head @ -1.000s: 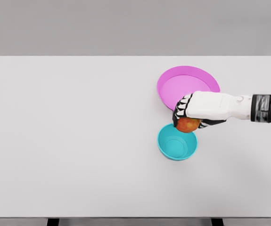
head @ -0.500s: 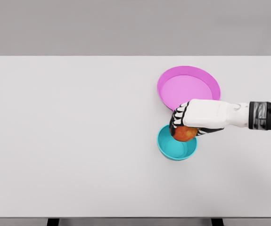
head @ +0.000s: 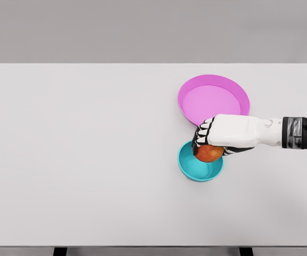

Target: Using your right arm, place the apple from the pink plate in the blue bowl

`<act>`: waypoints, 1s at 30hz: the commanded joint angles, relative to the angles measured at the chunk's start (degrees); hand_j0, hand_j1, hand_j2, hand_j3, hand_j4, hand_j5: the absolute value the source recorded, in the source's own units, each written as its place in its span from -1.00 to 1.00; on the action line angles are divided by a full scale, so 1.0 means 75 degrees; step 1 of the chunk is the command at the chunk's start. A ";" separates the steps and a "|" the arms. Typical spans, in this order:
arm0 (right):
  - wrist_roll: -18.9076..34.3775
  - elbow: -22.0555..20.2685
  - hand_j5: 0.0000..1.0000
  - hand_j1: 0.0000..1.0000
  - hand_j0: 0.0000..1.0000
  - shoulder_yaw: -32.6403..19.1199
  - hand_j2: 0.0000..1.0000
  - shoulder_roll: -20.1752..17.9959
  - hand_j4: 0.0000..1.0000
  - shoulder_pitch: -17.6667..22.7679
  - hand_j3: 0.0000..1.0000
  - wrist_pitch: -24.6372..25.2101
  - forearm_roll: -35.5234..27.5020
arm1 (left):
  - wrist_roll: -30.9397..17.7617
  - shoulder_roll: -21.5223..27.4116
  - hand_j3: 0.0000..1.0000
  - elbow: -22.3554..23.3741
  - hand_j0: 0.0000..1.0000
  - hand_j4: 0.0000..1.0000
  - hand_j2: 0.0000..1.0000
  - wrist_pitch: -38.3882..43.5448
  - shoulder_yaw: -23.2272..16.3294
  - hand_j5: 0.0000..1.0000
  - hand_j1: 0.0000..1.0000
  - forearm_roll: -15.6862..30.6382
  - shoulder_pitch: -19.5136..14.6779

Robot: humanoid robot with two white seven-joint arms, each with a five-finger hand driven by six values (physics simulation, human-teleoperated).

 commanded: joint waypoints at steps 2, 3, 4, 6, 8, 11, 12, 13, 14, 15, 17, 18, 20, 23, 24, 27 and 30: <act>-0.0004 -0.0002 0.23 0.23 0.23 0.0041 0.23 0.0005 0.23 0.0012 0.23 0.0022 -0.0046 | -0.0002 0.0000 1.00 -0.0001 1.00 1.00 1.00 0.0000 0.0000 1.00 1.00 0.0004 0.0000; -0.0004 -0.0002 0.23 0.23 0.23 0.0041 0.23 0.0028 0.23 0.0047 0.23 0.0022 -0.0046 | -0.0002 0.0000 1.00 -0.0001 1.00 1.00 1.00 0.0000 0.0000 1.00 1.00 0.0004 0.0000; -0.0004 -0.0002 0.23 0.23 0.23 0.0053 0.23 0.0051 0.23 0.0094 0.23 0.0022 -0.0046 | -0.0002 0.0000 1.00 -0.0001 1.00 1.00 1.00 0.0000 0.0000 1.00 1.00 0.0004 0.0000; -0.0004 -0.0002 0.23 0.23 0.23 0.0053 0.23 0.0063 0.23 0.0117 0.23 0.0022 -0.0046 | -0.0002 0.0000 1.00 -0.0001 1.00 1.00 1.00 0.0000 0.0000 1.00 1.00 0.0004 0.0000; -0.0004 -0.0002 0.23 0.23 0.23 0.0053 0.23 0.0063 0.23 0.0141 0.23 0.0022 -0.0046 | -0.0002 0.0000 1.00 -0.0001 1.00 1.00 1.00 0.0000 0.0000 1.00 1.00 0.0004 0.0000; -0.0004 -0.0002 1.00 1.00 1.00 0.0053 1.00 0.0075 1.00 0.0129 1.00 0.0022 -0.0046 | -0.0002 0.0000 1.00 -0.0001 1.00 1.00 1.00 0.0000 0.0000 1.00 1.00 0.0004 0.0000; -0.0004 -0.0002 1.00 1.00 1.00 0.0053 1.00 0.0075 1.00 0.0129 1.00 0.0022 -0.0046 | -0.0014 0.0000 1.00 -0.0001 1.00 1.00 1.00 0.0000 0.0000 1.00 1.00 0.0004 0.0000; -0.0004 -0.0002 1.00 1.00 1.00 0.0053 1.00 0.0075 1.00 0.0129 1.00 0.0022 -0.0046 | -0.0002 0.0000 1.00 -0.0001 1.00 1.00 1.00 0.0000 0.0000 1.00 1.00 0.0004 0.0000; -0.0004 -0.0002 1.00 1.00 1.00 0.0053 1.00 0.0075 1.00 0.0129 1.00 0.0022 -0.0046 | -0.0002 0.0000 1.00 -0.0001 1.00 1.00 1.00 0.0000 0.0000 1.00 1.00 0.0004 0.0000; -0.0004 -0.0002 1.00 1.00 1.00 0.0053 1.00 0.0075 1.00 0.0129 1.00 0.0022 -0.0046 | -0.0002 0.0000 1.00 -0.0001 1.00 1.00 1.00 0.0000 0.0000 1.00 1.00 0.0004 0.0000; -0.0004 -0.0002 1.00 1.00 1.00 0.0053 1.00 0.0075 1.00 0.0117 1.00 0.0022 -0.0046 | -0.0002 0.0000 1.00 -0.0013 1.00 1.00 1.00 0.0000 0.0000 1.00 1.00 0.0004 0.0000; -0.0004 -0.0002 1.00 1.00 1.00 0.0018 1.00 0.0063 1.00 0.0106 1.00 0.0022 -0.0046 | -0.0002 0.0000 1.00 -0.0001 1.00 1.00 1.00 0.0000 0.0000 1.00 1.00 0.0004 0.0000; -0.0004 -0.0002 1.00 1.00 1.00 -0.0029 1.00 0.0005 1.00 0.0047 1.00 0.0022 -0.0069 | -0.0002 0.0000 1.00 -0.0001 1.00 1.00 1.00 0.0000 0.0000 1.00 1.00 0.0004 0.0000; -0.0004 0.0127 1.00 1.00 1.00 -0.1013 1.00 0.0016 1.00 0.0129 1.00 0.0022 -0.0175 | -0.0002 0.0000 1.00 -0.0001 1.00 1.00 1.00 0.0000 0.0000 1.00 1.00 0.0004 0.0000; -0.0004 0.0208 1.00 1.00 1.00 -0.1317 1.00 0.0051 1.00 0.0129 1.00 0.0022 -0.0187 | -0.0002 0.0000 1.00 -0.0001 1.00 1.00 1.00 0.0000 0.0000 1.00 1.00 0.0004 0.0000; -0.0004 0.1052 1.00 1.00 1.00 -0.2068 1.00 0.0122 1.00 0.0176 1.00 0.0022 -0.0233 | -0.0002 0.0000 1.00 -0.0001 1.00 1.00 1.00 0.0000 0.0000 1.00 1.00 0.0004 0.0000; -0.0004 0.2165 1.00 1.00 1.00 -0.2479 1.00 0.0403 1.00 0.0176 1.00 0.0022 -0.0198 | -0.0002 0.0000 1.00 -0.0001 1.00 1.00 1.00 0.0000 0.0000 1.00 1.00 0.0004 0.0000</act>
